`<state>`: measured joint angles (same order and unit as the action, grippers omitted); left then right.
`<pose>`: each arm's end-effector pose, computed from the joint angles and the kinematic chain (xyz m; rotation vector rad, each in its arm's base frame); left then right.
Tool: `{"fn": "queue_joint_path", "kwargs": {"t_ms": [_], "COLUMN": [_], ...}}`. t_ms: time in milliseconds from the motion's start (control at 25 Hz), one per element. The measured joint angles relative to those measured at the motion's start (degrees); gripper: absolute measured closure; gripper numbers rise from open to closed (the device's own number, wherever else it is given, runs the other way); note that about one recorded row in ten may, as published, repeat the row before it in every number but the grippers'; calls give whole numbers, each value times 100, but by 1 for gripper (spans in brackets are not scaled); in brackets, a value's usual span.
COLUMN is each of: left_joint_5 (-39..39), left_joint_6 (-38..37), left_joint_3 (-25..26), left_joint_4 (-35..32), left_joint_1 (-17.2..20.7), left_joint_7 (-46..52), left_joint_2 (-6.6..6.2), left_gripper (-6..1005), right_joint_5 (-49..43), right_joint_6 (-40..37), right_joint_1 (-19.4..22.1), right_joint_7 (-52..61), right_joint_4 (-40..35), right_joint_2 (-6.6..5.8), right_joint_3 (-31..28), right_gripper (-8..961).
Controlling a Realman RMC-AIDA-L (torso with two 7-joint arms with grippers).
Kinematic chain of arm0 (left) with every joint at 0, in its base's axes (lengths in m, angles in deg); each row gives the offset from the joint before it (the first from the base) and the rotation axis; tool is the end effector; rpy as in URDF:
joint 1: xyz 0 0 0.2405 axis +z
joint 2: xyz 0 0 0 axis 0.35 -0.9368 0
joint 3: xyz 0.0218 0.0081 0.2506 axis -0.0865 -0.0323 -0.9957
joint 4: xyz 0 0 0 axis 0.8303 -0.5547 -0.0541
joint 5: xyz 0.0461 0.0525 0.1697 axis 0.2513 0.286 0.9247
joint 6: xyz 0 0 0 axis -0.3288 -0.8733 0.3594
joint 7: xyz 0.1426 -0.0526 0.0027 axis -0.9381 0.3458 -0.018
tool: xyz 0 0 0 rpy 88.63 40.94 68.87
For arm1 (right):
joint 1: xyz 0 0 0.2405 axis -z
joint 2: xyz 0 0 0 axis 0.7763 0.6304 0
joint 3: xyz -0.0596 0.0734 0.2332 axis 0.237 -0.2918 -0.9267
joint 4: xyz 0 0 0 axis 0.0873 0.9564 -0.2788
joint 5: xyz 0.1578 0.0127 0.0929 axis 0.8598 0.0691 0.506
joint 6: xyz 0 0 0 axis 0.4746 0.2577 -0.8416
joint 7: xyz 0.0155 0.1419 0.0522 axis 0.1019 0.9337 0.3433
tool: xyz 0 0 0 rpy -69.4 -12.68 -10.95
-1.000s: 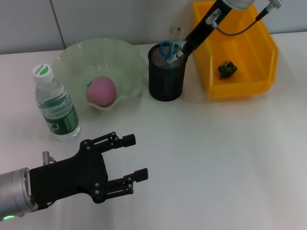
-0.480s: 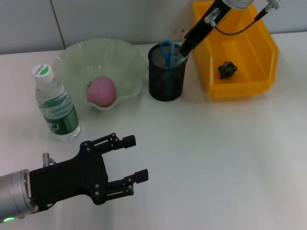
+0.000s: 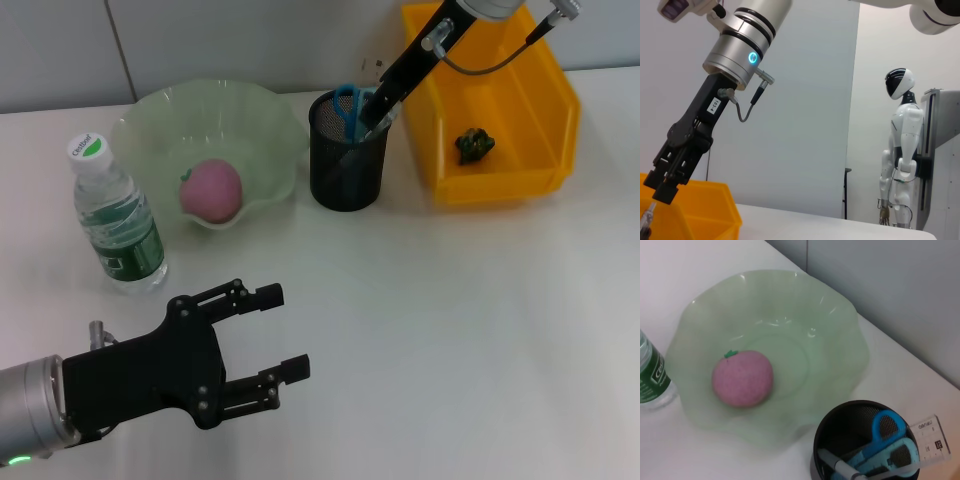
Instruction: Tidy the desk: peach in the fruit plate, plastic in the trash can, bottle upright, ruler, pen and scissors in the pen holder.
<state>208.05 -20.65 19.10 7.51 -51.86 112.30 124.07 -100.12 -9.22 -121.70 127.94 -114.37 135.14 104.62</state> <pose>-0.2261 0.2454 -0.0446 -2.7360 -0.2385 -1.1520 0.0947 0.4437 0.0182 -2.5460 0.7959 -0.4358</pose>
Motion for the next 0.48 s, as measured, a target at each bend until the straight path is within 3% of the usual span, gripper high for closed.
{"fn": "queue_joint_path", "kwargs": {"t_ms": [240,320,480], "left_joint_5": [0,-2,-5], "left_joint_6": [3,17,10], "left_joint_3": [0,0,-1], "left_joint_4": [22,47,52], "left_joint_1": [3,4,7], "left_joint_7": [0,0,0], "left_joint_2": [2,-1,-6], "left_gripper": [244,244,245], "right_joint_5": [-3,7,177], "right_joint_6": [-14,-64,-268], "right_joint_1": [122,270,1021], "right_joint_7": [-1,-4,-232], "right_joint_4": [-252,-558,-2054], "right_joint_2": [53,130,510], "right_joint_3": [35,93,143], "right_gripper": [247,225,213]}}
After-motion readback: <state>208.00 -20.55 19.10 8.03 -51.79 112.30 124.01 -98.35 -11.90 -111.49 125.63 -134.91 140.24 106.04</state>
